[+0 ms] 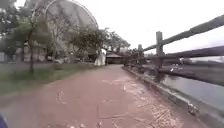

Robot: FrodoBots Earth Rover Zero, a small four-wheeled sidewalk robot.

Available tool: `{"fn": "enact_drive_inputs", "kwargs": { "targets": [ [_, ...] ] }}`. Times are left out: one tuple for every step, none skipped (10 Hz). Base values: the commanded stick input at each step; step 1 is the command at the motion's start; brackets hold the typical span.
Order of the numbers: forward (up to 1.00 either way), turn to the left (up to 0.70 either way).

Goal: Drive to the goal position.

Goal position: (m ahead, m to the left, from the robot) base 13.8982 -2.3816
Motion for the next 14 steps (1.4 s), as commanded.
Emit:
{"fn": "enact_drive_inputs", "kwargs": {
  "targets": [
    [1.00, 0.00],
    [1.00, 0.02],
    [1.00, 0.10],
    [1.00, -0.30],
    [1.00, -0.35],
    [1.00, -0.40],
    [1.00, -0.40],
    [1.00, -0.40],
    [1.00, -0.07],
    [1.00, 0.03],
    [1.00, 0.05],
    [1.00, 0.04],
    [1.00, 0.00],
    [1.00, 0.04]
  ]
}}
